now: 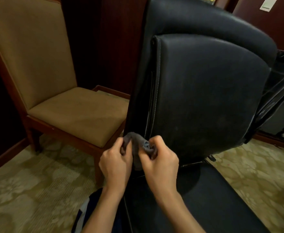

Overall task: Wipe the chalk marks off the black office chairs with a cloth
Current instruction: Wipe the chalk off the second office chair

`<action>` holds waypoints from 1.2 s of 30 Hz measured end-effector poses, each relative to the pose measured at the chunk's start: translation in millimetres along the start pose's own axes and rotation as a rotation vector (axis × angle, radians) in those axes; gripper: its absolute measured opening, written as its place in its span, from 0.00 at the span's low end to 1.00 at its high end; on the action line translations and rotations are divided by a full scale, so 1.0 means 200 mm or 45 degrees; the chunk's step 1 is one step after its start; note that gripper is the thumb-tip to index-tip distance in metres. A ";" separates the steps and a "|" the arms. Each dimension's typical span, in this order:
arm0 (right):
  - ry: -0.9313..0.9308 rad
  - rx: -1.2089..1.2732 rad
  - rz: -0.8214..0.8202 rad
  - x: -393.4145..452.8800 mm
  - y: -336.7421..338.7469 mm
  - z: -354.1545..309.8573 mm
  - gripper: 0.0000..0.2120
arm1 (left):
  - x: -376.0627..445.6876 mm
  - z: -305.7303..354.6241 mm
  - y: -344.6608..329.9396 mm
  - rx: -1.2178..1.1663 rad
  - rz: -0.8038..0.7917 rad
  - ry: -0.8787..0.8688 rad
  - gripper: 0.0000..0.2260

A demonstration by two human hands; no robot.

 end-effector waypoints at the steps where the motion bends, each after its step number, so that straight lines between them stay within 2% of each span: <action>1: -0.022 0.032 -0.008 0.00 0.01 0.00 0.10 | 0.01 0.00 0.02 0.001 -0.013 -0.002 0.09; 7: 0.031 0.187 0.189 0.28 0.20 -0.18 0.10 | 0.23 0.30 0.11 -0.212 0.070 -0.147 0.18; 11: 0.009 0.173 0.165 0.33 0.23 -0.17 0.08 | 0.29 0.38 0.11 -0.223 0.184 -0.221 0.16; 14: -0.055 0.160 0.083 0.15 0.14 -0.04 0.09 | 0.13 0.25 0.04 -0.175 0.182 -0.150 0.12; 17: -0.141 0.094 -0.044 -0.08 -0.01 0.08 0.10 | -0.09 -0.02 -0.06 -0.064 0.055 0.004 0.09; 20: -0.223 0.057 -0.146 -0.24 -0.12 0.17 0.10 | -0.23 -0.20 -0.09 -0.083 -0.089 0.124 0.11; 22: -0.210 0.057 -0.122 -0.25 -0.13 0.17 0.11 | -0.22 -0.21 -0.07 -0.132 -0.103 0.148 0.12; 28: -0.041 0.257 0.193 0.18 0.15 -0.11 0.07 | 0.13 0.25 0.07 -0.453 0.061 -0.097 0.11; 32: -0.033 0.310 0.172 0.36 0.29 -0.16 0.07 | 0.28 0.42 0.14 -0.434 -0.052 -0.245 0.11; 36: -0.138 0.448 0.138 0.20 0.20 -0.02 0.07 | 0.25 0.30 0.16 -0.401 -0.210 -0.293 0.09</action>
Point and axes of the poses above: each hand's wrist, its own x-axis towards the middle knuckle, its own y-axis out of the back of the hand, z = x × y, the point moved 2 cm from there along x, towards the middle knuckle, and after that the axes turned 3 degrees about -z, right-handed, at the moved point
